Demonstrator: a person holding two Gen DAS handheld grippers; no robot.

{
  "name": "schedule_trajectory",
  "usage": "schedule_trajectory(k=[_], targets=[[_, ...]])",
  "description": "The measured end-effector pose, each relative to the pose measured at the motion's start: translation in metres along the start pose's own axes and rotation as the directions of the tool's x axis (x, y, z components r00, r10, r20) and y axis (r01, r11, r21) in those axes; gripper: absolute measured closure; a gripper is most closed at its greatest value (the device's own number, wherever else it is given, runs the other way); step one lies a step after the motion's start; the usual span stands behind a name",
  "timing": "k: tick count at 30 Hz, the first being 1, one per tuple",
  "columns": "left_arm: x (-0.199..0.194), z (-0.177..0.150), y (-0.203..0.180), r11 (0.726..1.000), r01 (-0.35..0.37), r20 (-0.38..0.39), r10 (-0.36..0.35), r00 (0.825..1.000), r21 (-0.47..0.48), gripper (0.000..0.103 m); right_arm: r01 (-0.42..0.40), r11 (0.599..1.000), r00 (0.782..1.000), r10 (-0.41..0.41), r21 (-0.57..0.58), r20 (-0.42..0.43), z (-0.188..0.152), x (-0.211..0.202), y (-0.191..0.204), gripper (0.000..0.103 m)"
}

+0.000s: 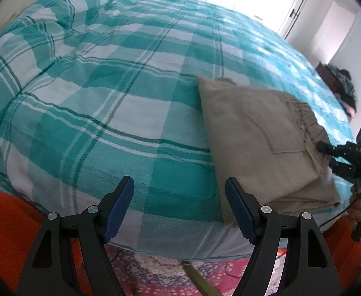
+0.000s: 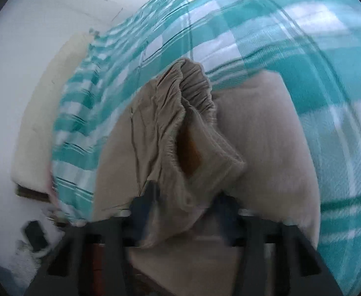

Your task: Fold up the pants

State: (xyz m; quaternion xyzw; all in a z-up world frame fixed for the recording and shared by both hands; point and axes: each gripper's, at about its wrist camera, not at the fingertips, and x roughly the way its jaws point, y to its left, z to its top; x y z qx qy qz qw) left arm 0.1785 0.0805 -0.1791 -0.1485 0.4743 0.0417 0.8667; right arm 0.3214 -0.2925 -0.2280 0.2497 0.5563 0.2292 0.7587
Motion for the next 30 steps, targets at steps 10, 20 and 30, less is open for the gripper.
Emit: schedule_trajectory(k=[10, 20, 30], targets=[[-0.001, -0.023, -0.072, 0.954, 0.01, 0.035, -0.021, 0.999, 0.299, 0.008, -0.195, 0.977, 0.966, 0.206, -0.08, 0.156, 0.016, -0.074, 0.081, 0.078], [0.03, -0.018, -0.037, 0.993, -0.002, -0.06, 0.009, 0.998, 0.117, 0.021, -0.324, 0.945, 0.895, 0.321, -0.044, 0.308, -0.009, -0.136, 0.086, 0.079], [0.036, -0.023, -0.039, 0.995, 0.038, -0.137, -0.026, 0.99, 0.088, 0.024, -0.106, 0.935, 0.981, 0.044, 0.337, 0.187, -0.077, -0.069, -0.073, 0.079]])
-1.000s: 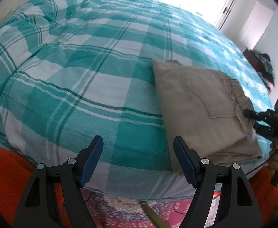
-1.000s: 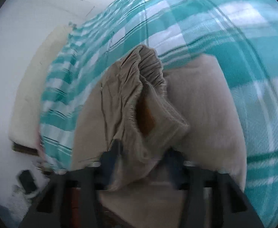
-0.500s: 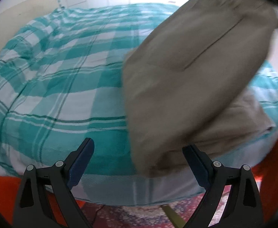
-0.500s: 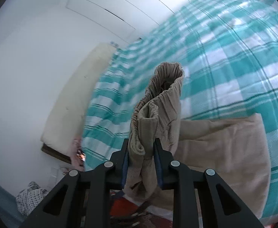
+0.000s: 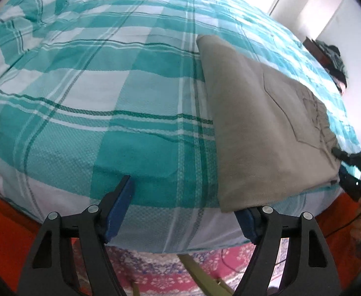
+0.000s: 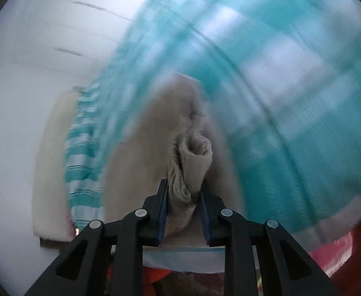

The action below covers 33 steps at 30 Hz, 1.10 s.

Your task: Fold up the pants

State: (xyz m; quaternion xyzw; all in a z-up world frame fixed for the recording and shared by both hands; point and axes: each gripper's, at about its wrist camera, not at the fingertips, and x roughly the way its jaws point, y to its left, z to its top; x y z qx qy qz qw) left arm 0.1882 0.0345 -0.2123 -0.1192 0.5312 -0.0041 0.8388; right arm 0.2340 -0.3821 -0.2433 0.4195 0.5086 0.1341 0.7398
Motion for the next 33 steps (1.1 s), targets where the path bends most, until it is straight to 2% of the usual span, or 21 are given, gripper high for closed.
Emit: schedule_trajectory(k=[2, 4, 5, 6, 8, 9, 11, 13, 15, 16, 17, 19, 20, 21, 22, 24, 25, 27, 29, 31, 33], targets=[[-0.009, -0.004, 0.002, 1.0, 0.008, -0.03, -0.008, 1.0, -0.001, 0.024, -0.027, 1.0, 1.0, 0.027, 0.016, -0.01, 0.001, -0.003, -0.004, 0.076], [-0.025, -0.01, 0.007, 1.0, 0.01, -0.047, -0.01, 0.999, -0.006, 0.024, 0.001, 1.0, 1.0, -0.001, -0.026, -0.017, 0.006, -0.017, 0.008, 0.063], [-0.036, -0.012, 0.01, 1.0, 0.001, -0.034, -0.001, 0.999, -0.005, 0.024, 0.017, 0.998, 1.0, -0.017, -0.052, -0.005, 0.008, -0.026, 0.014, 0.054], [-0.05, -0.012, 0.011, 1.0, -0.016, -0.002, 0.016, 1.0, -0.004, 0.024, 0.026, 0.996, 1.0, -0.025, -0.087, 0.013, 0.01, -0.04, 0.019, 0.05], [-0.067, -0.006, 0.01, 1.0, -0.026, 0.058, 0.025, 0.998, 0.009, 0.022, 0.119, 0.976, 0.992, -0.108, -0.182, 0.069, 0.013, -0.061, 0.032, 0.05], [-0.074, 0.001, 0.004, 0.999, -0.024, 0.09, 0.021, 0.996, 0.025, 0.021, 0.172, 0.954, 0.983, -0.149, -0.247, 0.106, 0.015, -0.068, 0.043, 0.048], [-0.078, 0.017, -0.017, 0.996, 0.003, 0.141, -0.015, 0.99, 0.088, 0.021, 0.213, 0.909, 0.974, -0.168, -0.359, 0.152, 0.018, -0.073, 0.065, 0.048], [-0.073, 0.027, -0.04, 0.989, 0.024, 0.161, -0.048, 0.986, 0.148, 0.021, 0.203, 0.852, 0.977, -0.14, -0.483, 0.164, 0.02, -0.066, 0.095, 0.048], [-0.061, 0.033, -0.067, 0.97, 0.059, 0.166, -0.1, 0.981, 0.234, 0.021, 0.148, 0.802, 0.987, -0.078, -0.578, 0.143, 0.015, -0.055, 0.117, 0.048], [-0.054, 0.035, -0.073, 0.963, 0.064, 0.158, -0.109, 0.981, 0.262, 0.02, 0.123, 0.769, 0.991, -0.063, -0.628, 0.116, 0.01, -0.042, 0.126, 0.048], [-0.038, 0.035, -0.08, 0.957, 0.057, 0.131, -0.098, 0.987, 0.285, 0.02, 0.12, 0.755, 0.992, -0.068, -0.645, 0.105, 0.007, -0.036, 0.127, 0.048], [0.001, 0.034, -0.081, 0.956, 0.039, 0.029, -0.049, 0.998, 0.29, 0.02, 0.113, 0.723, 0.993, -0.104, -0.682, 0.055, -0.001, -0.01, 0.122, 0.048], [0.014, 0.031, -0.08, 0.957, 0.029, 0.002, -0.031, 1.0, 0.287, 0.014, 0.121, 0.714, 0.99, -0.136, -0.689, 0.032, -0.005, 0.002, 0.113, 0.048], [0.029, 0.025, -0.075, 0.961, 0.026, -0.028, -0.02, 0.999, 0.276, 0.011, 0.146, 0.717, 0.976, -0.217, -0.682, -0.019, -0.008, 0.023, 0.095, 0.049], [0.037, 0.022, -0.069, 0.968, 0.048, -0.039, -0.039, 0.998, 0.245, 0.009, 0.158, 0.724, 0.968, -0.247, -0.672, -0.038, -0.012, 0.032, 0.079, 0.051], [0.041, 0.02, -0.055, 0.982, 0.102, -0.049, -0.095, 0.994, 0.159, 0.006, 0.134, 0.744, 0.982, -0.19, -0.654, -0.015, -0.016, 0.027, 0.065, 0.052], [0.041, 0.02, -0.054, 0.983, 0.111, -0.054, -0.104, 0.993, 0.145, 0.006, 0.117, 0.764, 0.987, -0.162, -0.635, -0.014, -0.016, 0.022, 0.061, 0.052], [0.035, 0.023, -0.059, 0.981, 0.084, -0.054, -0.076, 0.996, 0.176, 0.006, 0.118, 0.772, 0.986, -0.164, -0.625, -0.016, -0.014, 0.022, 0.06, 0.052], [0.022, 0.028, -0.067, 0.977, 0.052, -0.044, -0.044, 0.998, 0.208, 0.008, 0.131, 0.761, 0.984, -0.18, -0.635, -0.013, -0.014, 0.024, 0.062, 0.052], [0.002, 0.039, -0.07, 0.972, 0.045, -0.001, -0.046, 0.999, 0.23, 0.007, 0.148, 0.755, 0.979, -0.203, -0.639, -0.013, -0.015, 0.025, 0.068, 0.052], [-0.017, 0.057, -0.065, 0.973, 0.036, 0.058, -0.05, 0.997, 0.226, 0.007, 0.158, 0.768, 0.974, -0.225, -0.621, -0.03, -0.008, 0.018, 0.081, 0.052]])
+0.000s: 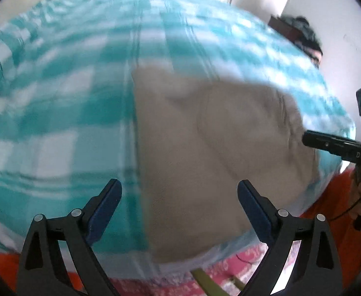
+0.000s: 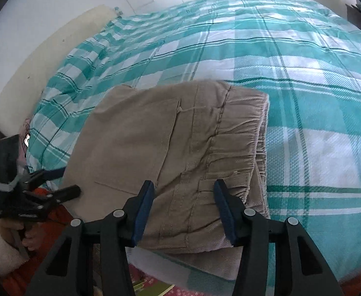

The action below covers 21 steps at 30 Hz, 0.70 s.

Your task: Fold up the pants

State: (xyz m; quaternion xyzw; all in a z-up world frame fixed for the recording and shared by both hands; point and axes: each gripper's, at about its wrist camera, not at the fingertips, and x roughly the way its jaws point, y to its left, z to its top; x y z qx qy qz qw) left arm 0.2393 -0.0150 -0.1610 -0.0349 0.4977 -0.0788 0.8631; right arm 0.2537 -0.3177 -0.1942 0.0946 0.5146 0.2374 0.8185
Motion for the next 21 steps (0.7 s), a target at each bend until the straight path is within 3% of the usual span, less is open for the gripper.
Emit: schedule_trajectory(k=[4, 7, 9, 12, 15, 17, 19, 21], targets=[[0.002, 0.04, 0.023, 0.997, -0.046, 0.034, 0.048, 0.998, -0.067, 0.007, 0.003, 0.999, 0.997, 0.0, -0.045, 0.078, 0.05, -0.025, 0.015, 0.052], [0.041, 0.054, 0.019, 0.993, -0.113, -0.039, 0.111, 0.993, -0.042, 0.007, 0.034, 0.996, 0.994, -0.025, -0.083, 0.102, 0.078, -0.021, 0.019, 0.05], [0.068, 0.048, 0.009, 0.981, -0.189, -0.099, 0.192, 0.976, 0.036, 0.01, 0.044, 0.996, 0.997, -0.04, -0.071, 0.067, 0.085, 0.003, 0.011, 0.049], [0.06, 0.033, 0.001, 0.979, -0.198, -0.094, 0.202, 0.975, 0.056, 0.014, 0.042, 0.999, 0.995, -0.044, -0.021, -0.093, 0.074, 0.05, -0.012, 0.05], [0.032, 0.022, -0.009, 0.98, -0.187, -0.074, 0.192, 0.979, 0.069, 0.013, 0.054, 0.998, 0.998, -0.055, -0.032, -0.022, 0.058, 0.026, -0.008, 0.051], [0.018, 0.012, -0.019, 0.974, -0.205, -0.047, 0.21, 0.976, 0.095, 0.008, 0.017, 0.999, 1.0, -0.017, -0.032, 0.018, 0.05, 0.001, 0.001, 0.051], [0.016, 0.003, -0.025, 0.967, -0.227, -0.049, 0.234, 0.971, 0.116, 0.008, -0.008, 0.997, 0.998, 0.014, -0.083, 0.068, 0.034, -0.027, 0.016, 0.044], [0.023, 0.001, -0.029, 0.961, -0.242, -0.064, 0.252, 0.965, 0.135, 0.008, 0.007, 0.992, 0.998, 0.002, -0.128, 0.065, 0.017, -0.033, 0.026, 0.033]])
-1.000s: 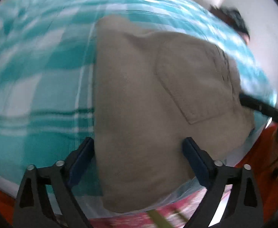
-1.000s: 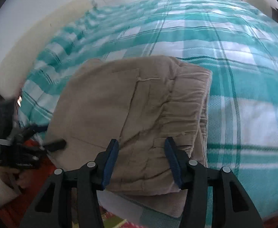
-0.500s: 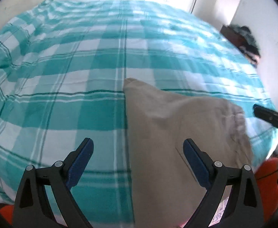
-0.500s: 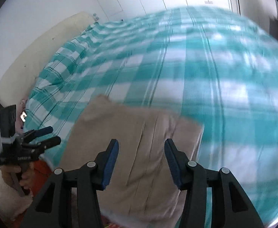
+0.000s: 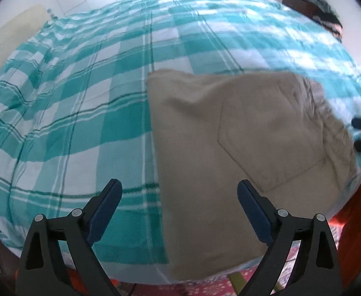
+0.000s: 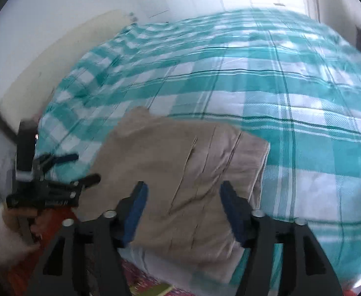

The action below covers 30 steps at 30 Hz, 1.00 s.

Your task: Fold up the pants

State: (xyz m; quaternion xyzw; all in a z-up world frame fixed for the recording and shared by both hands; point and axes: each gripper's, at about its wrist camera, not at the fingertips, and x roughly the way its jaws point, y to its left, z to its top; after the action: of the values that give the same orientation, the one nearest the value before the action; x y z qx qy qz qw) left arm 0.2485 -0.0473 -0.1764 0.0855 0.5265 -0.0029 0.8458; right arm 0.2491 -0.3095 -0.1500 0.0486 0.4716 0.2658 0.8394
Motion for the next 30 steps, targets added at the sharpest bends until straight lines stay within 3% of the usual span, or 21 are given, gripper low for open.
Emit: schedule_trajectory(k=[3, 9, 12, 15, 17, 21, 23, 25, 26, 27, 28, 29, 30], targets=[[0.004, -0.001, -0.006, 0.999, -0.033, -0.006, 0.033, 0.999, 0.023, 0.008, 0.051, 0.998, 0.989, -0.057, -0.045, -0.139, -0.022, 0.026, 0.004, 0.033], [-0.001, 0.001, -0.006, 0.999, -0.035, 0.006, 0.034, 0.999, 0.029, 0.008, 0.017, 0.999, 0.998, -0.015, 0.041, -0.063, -0.018, 0.004, -0.01, 0.033], [-0.002, 0.001, -0.006, 0.999, -0.028, 0.007, 0.028, 1.0, 0.036, 0.008, 0.01, 0.995, 0.998, -0.003, 0.1, -0.066, -0.013, 0.005, -0.026, 0.032], [-0.001, 0.005, 0.005, 1.0, 0.02, -0.006, -0.02, 1.0, 0.014, 0.008, -0.026, 0.976, 0.995, 0.045, 0.215, -0.085, -0.014, 0.011, -0.055, 0.022], [0.007, 0.01, 0.026, 0.992, 0.106, -0.045, -0.109, 0.993, -0.064, 0.006, -0.056, 0.953, 0.987, 0.097, 0.297, -0.124, -0.016, 0.022, -0.078, 0.021], [0.037, 0.012, 0.065, 0.937, 0.262, -0.119, -0.294, 0.948, -0.23, 0.006, -0.133, 0.886, 0.964, 0.22, 0.444, -0.15, -0.017, 0.042, -0.114, 0.021], [0.053, 0.013, 0.068, 0.906, 0.332, -0.157, -0.38, 0.912, -0.264, 0.006, -0.186, 0.852, 0.953, 0.278, 0.49, -0.121, -0.013, 0.047, -0.124, 0.021], [0.068, 0.014, 0.063, 0.863, 0.409, -0.181, -0.471, 0.863, -0.295, 0.008, -0.199, 0.841, 0.94, 0.308, 0.503, -0.144, -0.007, 0.06, -0.128, 0.02], [0.074, 0.014, 0.059, 0.84, 0.441, -0.178, -0.509, 0.842, -0.315, 0.016, -0.195, 0.841, 0.937, 0.312, 0.505, -0.158, -0.005, 0.068, -0.128, 0.019], [0.075, 0.015, 0.057, 0.81, 0.479, -0.164, -0.552, 0.818, -0.339, 0.052, -0.199, 0.84, 0.93, 0.324, 0.505, -0.172, -0.004, 0.076, -0.127, 0.024], [0.073, 0.018, 0.056, 0.812, 0.469, -0.166, -0.545, 0.822, -0.347, 0.067, -0.211, 0.845, 0.918, 0.345, 0.491, -0.198, -0.001, 0.086, -0.12, 0.041], [0.065, 0.024, 0.052, 0.828, 0.456, -0.161, -0.524, 0.836, -0.325, 0.081, -0.219, 0.853, 0.909, 0.355, 0.474, -0.22, 0.003, 0.092, -0.11, 0.054], [0.055, 0.029, 0.049, 0.838, 0.461, -0.149, -0.516, 0.843, -0.294, 0.083, -0.167, 0.894, 0.922, 0.291, 0.417, -0.254, 0.011, 0.092, -0.098, 0.056]])
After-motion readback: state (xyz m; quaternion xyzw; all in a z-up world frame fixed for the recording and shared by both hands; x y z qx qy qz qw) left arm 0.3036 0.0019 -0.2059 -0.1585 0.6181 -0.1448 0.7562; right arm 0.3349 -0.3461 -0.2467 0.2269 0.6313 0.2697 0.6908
